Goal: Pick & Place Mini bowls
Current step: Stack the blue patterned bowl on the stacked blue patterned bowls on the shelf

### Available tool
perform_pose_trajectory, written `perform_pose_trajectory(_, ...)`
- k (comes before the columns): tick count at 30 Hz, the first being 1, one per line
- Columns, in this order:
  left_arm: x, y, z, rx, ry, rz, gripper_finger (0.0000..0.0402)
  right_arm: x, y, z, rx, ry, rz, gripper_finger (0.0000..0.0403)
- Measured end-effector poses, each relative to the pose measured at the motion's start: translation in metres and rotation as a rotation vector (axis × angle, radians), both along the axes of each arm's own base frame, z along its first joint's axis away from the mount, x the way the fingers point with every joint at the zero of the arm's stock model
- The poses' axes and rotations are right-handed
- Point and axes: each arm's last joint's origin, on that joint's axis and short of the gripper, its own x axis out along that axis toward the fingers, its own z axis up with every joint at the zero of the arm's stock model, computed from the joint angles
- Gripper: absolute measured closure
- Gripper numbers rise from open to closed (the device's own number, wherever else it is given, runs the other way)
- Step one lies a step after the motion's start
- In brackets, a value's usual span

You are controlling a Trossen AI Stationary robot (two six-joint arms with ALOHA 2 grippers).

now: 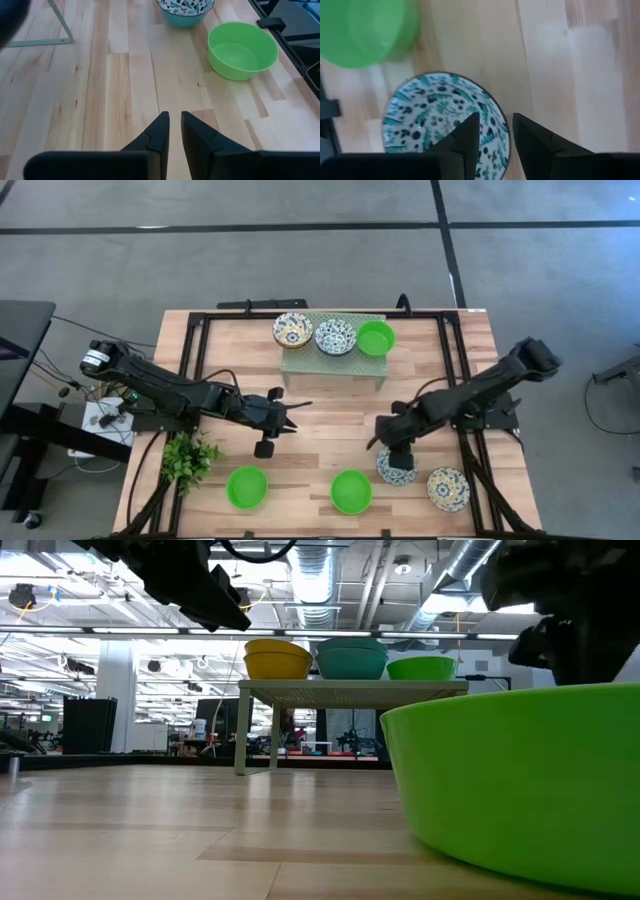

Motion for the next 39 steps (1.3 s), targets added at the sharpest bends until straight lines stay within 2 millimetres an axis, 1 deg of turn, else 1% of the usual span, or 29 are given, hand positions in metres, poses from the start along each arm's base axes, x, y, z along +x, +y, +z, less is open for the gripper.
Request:
perform_pose_trajectory(4, 0.000, 0.000, 0.000, 0.000, 0.000, 0.000, 0.0353, 0.012, 0.003, -0.010, 0.027, 0.104, 0.006, 0.0290)
perform_pose_trajectory(8, 0.000, 0.000, 0.000, 0.000, 0.001, 0.000, 0.0353, 0.017, 0.004, -0.027, 0.053, 0.201, 0.004, 0.0290)
perform_pose_trajectory(12, 0.000, 0.000, 0.000, 0.000, 0.001, 0.000, 0.0353, 0.019, 0.002, -0.037, 0.052, 0.257, 0.006, 0.0296)
perform_pose_trajectory(18, 0.000, 0.000, 0.000, 0.000, 0.001, -0.001, 0.0353, 0.019, -0.004, -0.036, 0.047, 0.265, 0.008, 0.0344)
perform_pose_trajectory(21, 0.000, -0.001, 0.000, 0.000, 0.002, -0.003, 0.0353, 0.020, -0.006, -0.028, 0.060, 0.235, -0.004, 0.0362)
perform_pose_trajectory(23, 0.000, -0.001, 0.000, -0.002, 0.002, -0.001, 0.0353, 0.022, -0.007, -0.020, 0.075, 0.210, -0.014, 0.0365)
perform_pose_trajectory(26, 0.000, -0.001, 0.000, -0.003, 0.002, 0.000, 0.0353, 0.024, -0.007, -0.004, 0.072, 0.173, 0.013, 0.0361)
perform_pose_trajectory(29, 0.000, -0.001, 0.000, -0.003, 0.003, 0.000, 0.0353, 0.021, -0.009, 0.002, 0.013, 0.186, 0.029, 0.0347)
perform_pose_trajectory(32, 0.000, -0.001, 0.000, -0.006, 0.003, 0.002, 0.0353, 0.019, -0.012, 0.000, -0.015, 0.233, 0.020, 0.0331)
perform_pose_trajectory(39, 0.000, -0.001, 0.000, -0.022, 0.006, 0.012, 0.0353, 0.025, -0.015, -0.016, -0.034, 0.295, 0.039, 0.0287)
